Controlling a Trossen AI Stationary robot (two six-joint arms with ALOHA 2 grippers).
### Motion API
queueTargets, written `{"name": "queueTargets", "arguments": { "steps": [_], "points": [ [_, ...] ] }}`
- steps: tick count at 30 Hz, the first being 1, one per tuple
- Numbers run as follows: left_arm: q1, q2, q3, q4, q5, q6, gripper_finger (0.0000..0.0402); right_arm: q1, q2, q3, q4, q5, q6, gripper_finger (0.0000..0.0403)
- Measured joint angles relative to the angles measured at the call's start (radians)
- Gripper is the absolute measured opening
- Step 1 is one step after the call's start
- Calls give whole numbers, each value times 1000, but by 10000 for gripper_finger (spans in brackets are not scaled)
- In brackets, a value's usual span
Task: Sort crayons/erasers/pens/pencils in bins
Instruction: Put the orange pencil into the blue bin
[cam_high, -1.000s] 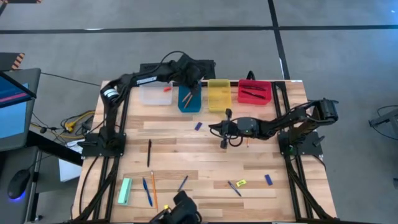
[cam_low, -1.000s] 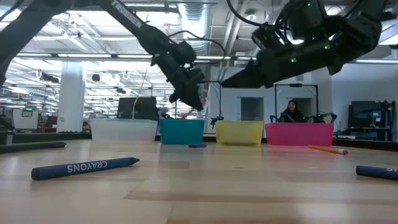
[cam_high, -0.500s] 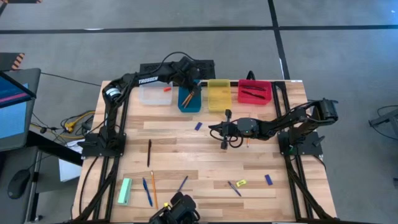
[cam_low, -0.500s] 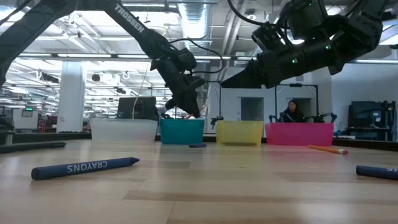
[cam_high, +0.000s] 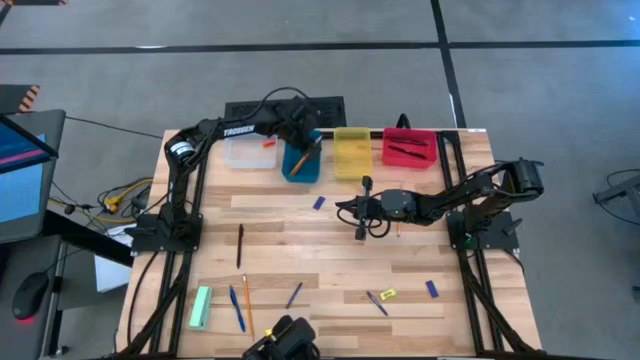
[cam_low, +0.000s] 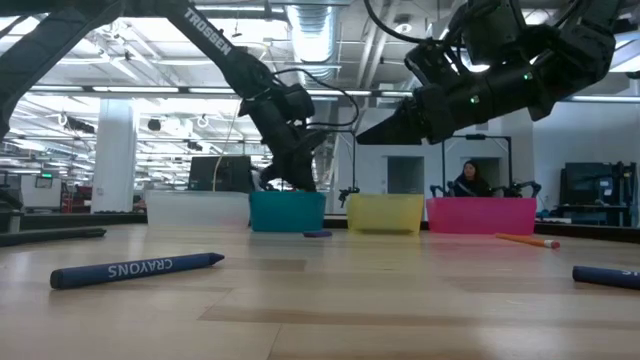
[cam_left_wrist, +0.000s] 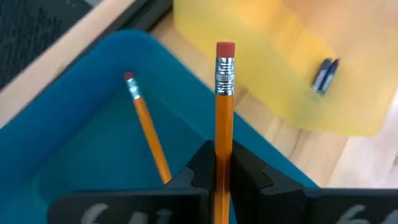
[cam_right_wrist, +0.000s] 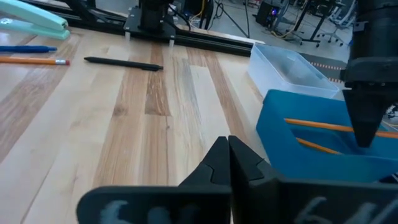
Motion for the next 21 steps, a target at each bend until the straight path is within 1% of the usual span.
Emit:
{"name": "queueTargets", "arguments": {
  "steps": [7,13,16,21],
  "points": [
    [0,0,-35,22,-2,-22,16,0,0,0,1,0,0,3],
    [0,0,-35,56,-17,-48,50,0,0,0,0,0,0,4],
    [0,0,-35,69,-44,-61,66,0,0,0,0,0,0,4],
    [12,0,-35,74,-100,-75,76,0,0,-1,0,0,0,3]
  ]
}}
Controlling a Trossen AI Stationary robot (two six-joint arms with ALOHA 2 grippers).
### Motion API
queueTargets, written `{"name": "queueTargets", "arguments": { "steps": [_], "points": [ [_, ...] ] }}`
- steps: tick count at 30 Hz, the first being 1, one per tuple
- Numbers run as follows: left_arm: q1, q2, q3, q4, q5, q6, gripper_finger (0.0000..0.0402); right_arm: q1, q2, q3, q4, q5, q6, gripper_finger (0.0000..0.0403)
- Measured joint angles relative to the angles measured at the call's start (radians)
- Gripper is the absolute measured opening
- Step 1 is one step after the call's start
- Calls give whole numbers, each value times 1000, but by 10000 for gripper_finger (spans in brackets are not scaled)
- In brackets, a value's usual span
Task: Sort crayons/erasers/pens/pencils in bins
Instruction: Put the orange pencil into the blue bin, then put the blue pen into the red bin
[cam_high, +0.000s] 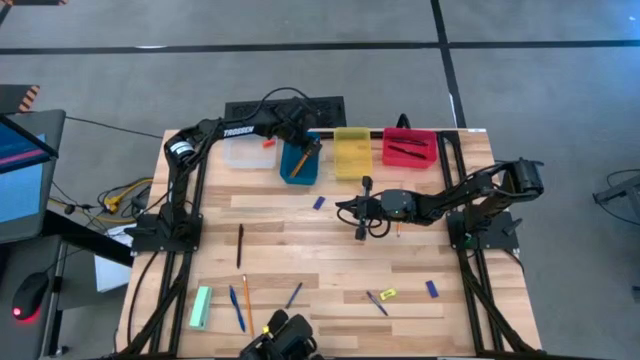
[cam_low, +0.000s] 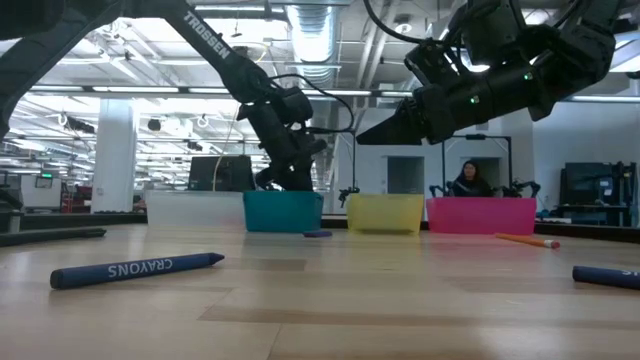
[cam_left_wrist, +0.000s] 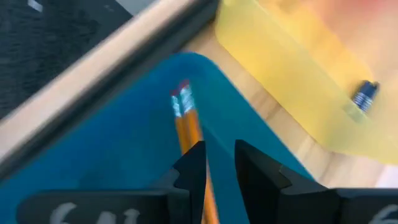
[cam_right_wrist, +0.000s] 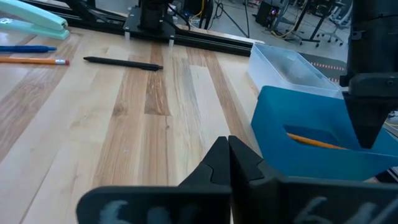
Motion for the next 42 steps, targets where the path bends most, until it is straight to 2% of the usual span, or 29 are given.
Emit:
{"name": "queueTargets", "arguments": {
  "steps": [13,19,23,28,32,36,42],
  "points": [
    [25,0,0,126,13,-11,73,-1,0,0,0,0,-8,4],
    [18,0,0,129,16,62,73,-2,0,0,0,0,-8,3],
    [18,0,0,123,26,177,60,-2,0,0,-3,0,-8,3],
    [-3,-55,0,29,96,386,7,-2,0,-2,-27,0,-9,3],
    [-62,-159,-11,-61,53,498,1,-2,0,-2,-27,0,-16,2],
    [-158,-273,-96,-63,-14,520,0,-2,0,-2,-24,0,-27,3],
    [-327,-428,-364,106,-91,474,0,-2,0,-24,14,0,-28,2]
  ]
}}
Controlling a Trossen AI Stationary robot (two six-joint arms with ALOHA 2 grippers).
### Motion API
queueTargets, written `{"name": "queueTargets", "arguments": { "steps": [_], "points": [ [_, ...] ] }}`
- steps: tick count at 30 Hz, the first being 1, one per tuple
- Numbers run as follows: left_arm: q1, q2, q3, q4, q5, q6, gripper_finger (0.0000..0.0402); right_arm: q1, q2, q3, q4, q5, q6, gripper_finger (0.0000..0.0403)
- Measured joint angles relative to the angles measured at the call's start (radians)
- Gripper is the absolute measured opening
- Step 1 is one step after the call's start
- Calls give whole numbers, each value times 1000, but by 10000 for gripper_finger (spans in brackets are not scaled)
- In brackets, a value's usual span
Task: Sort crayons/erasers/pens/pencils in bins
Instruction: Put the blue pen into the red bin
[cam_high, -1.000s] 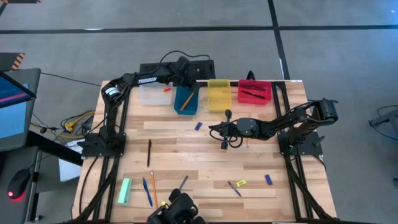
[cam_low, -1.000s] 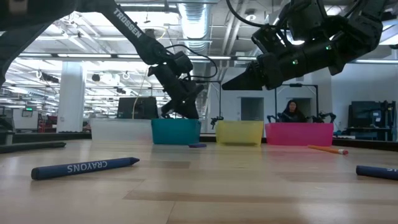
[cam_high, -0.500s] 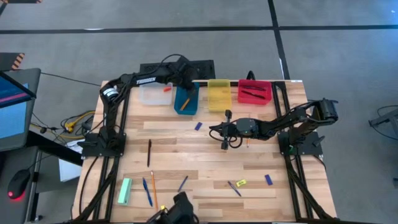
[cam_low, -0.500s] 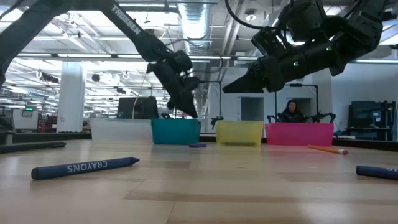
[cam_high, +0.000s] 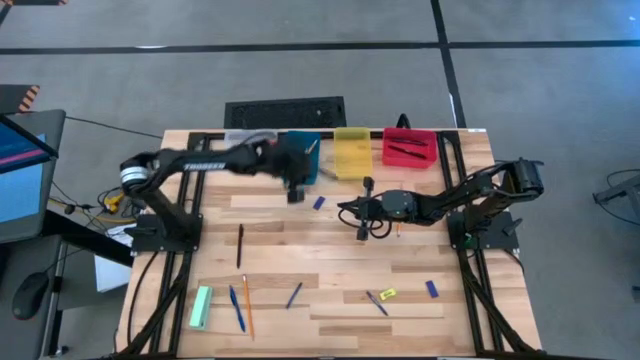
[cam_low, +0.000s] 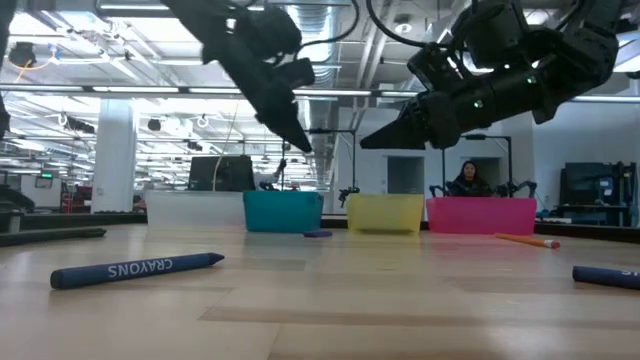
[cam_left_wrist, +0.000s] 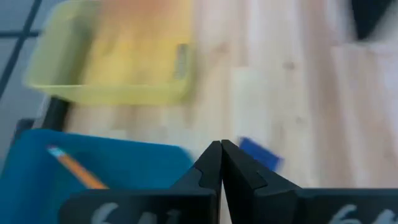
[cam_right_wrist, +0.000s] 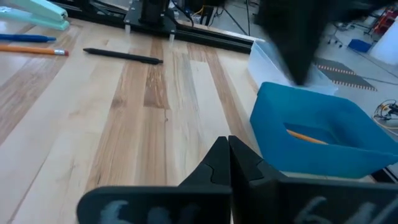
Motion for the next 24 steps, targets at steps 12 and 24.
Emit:
{"name": "queueTargets", "arguments": {
  "steps": [12,24],
  "points": [
    [-198,-68,-244,77,-134,-73,0,3,0,-77,131,0,20,2],
    [-102,69,-238,213,-261,-23,0,2,0,-76,141,0,28,2]
  ]
}}
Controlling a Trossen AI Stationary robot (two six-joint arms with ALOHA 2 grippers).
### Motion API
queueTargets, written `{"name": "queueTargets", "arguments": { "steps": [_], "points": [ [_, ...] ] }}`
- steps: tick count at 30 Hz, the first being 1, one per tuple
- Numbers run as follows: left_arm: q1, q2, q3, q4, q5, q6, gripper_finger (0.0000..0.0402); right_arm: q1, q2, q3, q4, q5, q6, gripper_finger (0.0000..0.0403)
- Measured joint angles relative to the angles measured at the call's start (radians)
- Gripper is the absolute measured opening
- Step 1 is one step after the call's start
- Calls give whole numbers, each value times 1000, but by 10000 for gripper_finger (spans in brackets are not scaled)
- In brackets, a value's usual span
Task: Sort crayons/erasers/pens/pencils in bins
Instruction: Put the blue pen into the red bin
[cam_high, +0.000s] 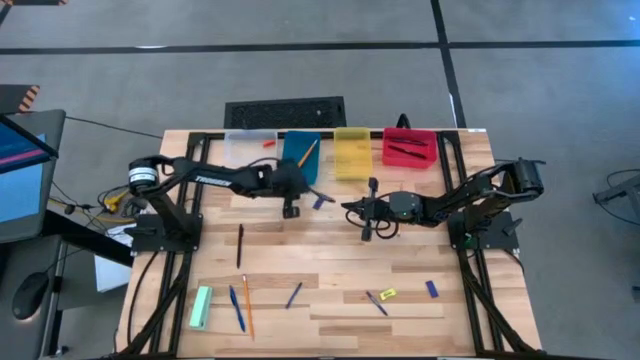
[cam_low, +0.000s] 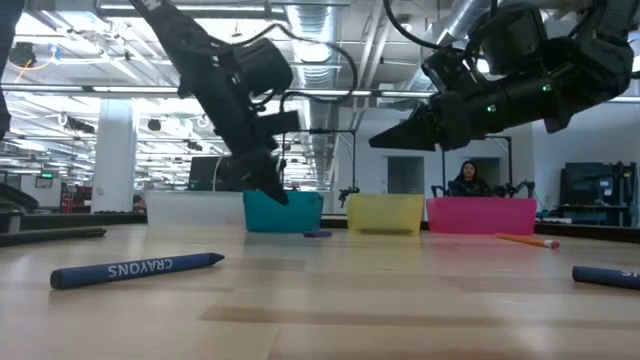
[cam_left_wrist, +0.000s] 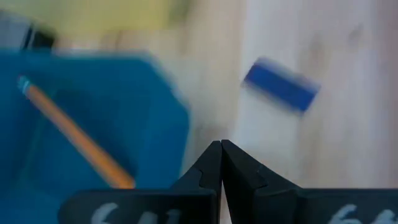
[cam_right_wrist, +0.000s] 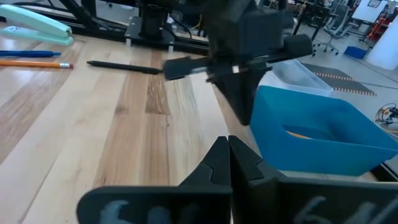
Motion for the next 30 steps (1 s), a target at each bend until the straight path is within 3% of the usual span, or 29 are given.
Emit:
{"name": "queueTargets", "arguments": {
  "steps": [30],
  "points": [
    [84,65,3,261,54,-4,0,-2,0,0,-14,0,0,2]
  ]
}}
